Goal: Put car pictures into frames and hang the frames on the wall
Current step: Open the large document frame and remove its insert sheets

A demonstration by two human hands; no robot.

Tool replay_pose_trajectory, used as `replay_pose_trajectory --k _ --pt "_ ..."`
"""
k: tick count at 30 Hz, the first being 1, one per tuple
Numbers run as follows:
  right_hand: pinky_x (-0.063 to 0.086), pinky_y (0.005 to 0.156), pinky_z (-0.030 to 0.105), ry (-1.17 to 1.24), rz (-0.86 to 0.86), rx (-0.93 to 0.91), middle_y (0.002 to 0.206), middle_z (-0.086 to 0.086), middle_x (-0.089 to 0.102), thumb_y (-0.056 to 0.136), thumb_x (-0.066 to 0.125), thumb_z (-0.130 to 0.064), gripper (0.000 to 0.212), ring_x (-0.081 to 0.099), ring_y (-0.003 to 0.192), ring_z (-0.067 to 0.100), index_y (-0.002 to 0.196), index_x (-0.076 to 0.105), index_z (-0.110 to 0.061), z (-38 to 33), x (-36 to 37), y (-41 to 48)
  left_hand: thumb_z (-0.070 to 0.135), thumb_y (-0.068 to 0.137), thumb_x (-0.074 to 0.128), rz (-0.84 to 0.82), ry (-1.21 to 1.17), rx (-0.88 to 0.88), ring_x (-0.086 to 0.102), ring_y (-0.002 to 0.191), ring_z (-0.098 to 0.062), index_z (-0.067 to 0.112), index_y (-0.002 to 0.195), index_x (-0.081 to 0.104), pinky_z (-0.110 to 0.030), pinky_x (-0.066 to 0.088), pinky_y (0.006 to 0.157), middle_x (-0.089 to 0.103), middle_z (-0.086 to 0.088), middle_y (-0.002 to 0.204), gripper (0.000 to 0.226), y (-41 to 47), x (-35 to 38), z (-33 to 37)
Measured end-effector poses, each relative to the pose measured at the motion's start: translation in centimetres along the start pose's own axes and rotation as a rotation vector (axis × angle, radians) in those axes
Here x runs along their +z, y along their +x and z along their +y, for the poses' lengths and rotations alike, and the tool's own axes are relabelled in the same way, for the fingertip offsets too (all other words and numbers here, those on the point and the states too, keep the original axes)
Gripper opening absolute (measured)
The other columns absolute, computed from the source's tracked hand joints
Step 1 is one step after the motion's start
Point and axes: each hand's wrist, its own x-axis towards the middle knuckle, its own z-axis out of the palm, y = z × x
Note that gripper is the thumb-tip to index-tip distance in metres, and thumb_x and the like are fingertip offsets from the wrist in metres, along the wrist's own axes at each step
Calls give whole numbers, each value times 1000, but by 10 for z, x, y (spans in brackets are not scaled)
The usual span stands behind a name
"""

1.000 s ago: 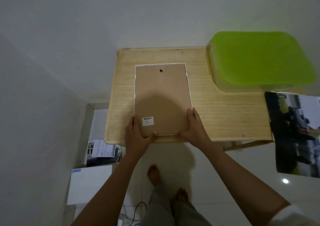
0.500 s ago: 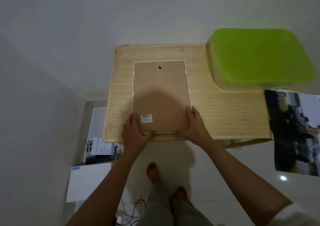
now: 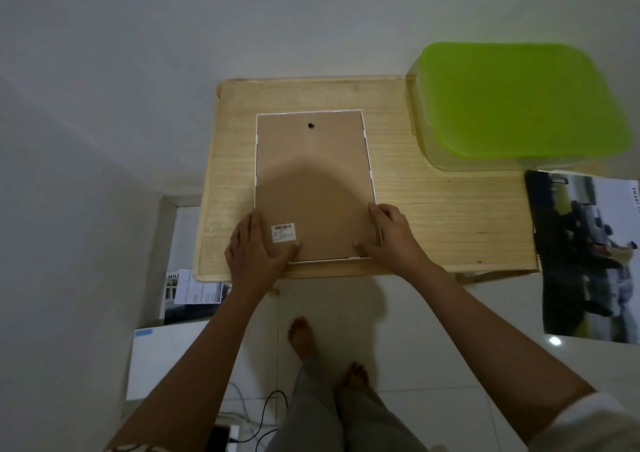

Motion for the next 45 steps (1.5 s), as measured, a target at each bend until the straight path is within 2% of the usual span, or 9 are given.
replay_pose_trajectory --k 6,18,21,25,29,31,38,41,45 --pt "29 101 26 -61 47 3 137 14 33 73 76 -32 81 33 123 29 138 36 -5 -7 7 3 70 65 46 -5 -3 1 12 141 -23 20 147 8 -47 12 112 14 -2 154 103 -2 0 -2" --pt "25 109 28 -119 144 -106 148 16 26 83 67 -26 71 25 137 28 139 33 -1 -27 8 11 66 66 59 75 -103 11 29 134 -28 16 144 19 -49 26 108 29 -10 147 101 13 -14 -16" --pt "22 113 31 -171 106 -151 150 17 21 86 63 -27 70 21 140 28 140 29 0 -38 9 35 62 74 61 72 -25 96 22 138 -25 14 145 17 -44 23 111 23 -9 151 97 33 -16 -9" --pt "18 116 38 -246 42 -153 153 19 11 92 51 -30 66 11 143 30 144 21 -1 -48 13 73 53 89 43 51 134 278 6 144 -24 11 147 10 -35 6 115 12 -10 156 79 72 -11 12" --pt "24 113 43 -357 95 -132 151 23 22 92 36 -40 61 20 141 36 140 35 -3 -46 29 91 51 88 21 7 302 359 15 143 -30 9 146 21 -41 7 114 20 -14 153 71 102 4 25" --pt "29 110 42 -388 153 -136 149 23 30 92 34 -40 59 28 138 36 139 38 -4 -43 38 93 49 90 21 24 319 370 15 143 -30 9 145 22 -41 5 113 20 -15 153 68 105 13 23" --pt "23 113 38 -431 171 -115 154 14 22 92 30 -45 62 19 143 27 145 25 -13 -38 41 95 49 93 23 36 293 360 3 144 -24 13 148 14 -39 4 117 9 -10 156 66 105 19 19" --pt "18 114 33 -354 210 -58 154 12 22 90 33 -48 68 18 143 24 145 24 -9 -36 29 94 54 91 22 35 228 337 -4 144 -22 18 148 11 -36 3 117 1 -7 156 68 102 15 17" --pt "6 114 24 -104 296 79 156 10 15 96 41 -36 64 10 145 20 146 16 -6 -31 16 86 62 84 21 13 32 220 -8 143 -17 23 148 13 -34 12 115 -7 -4 157 75 93 10 20"
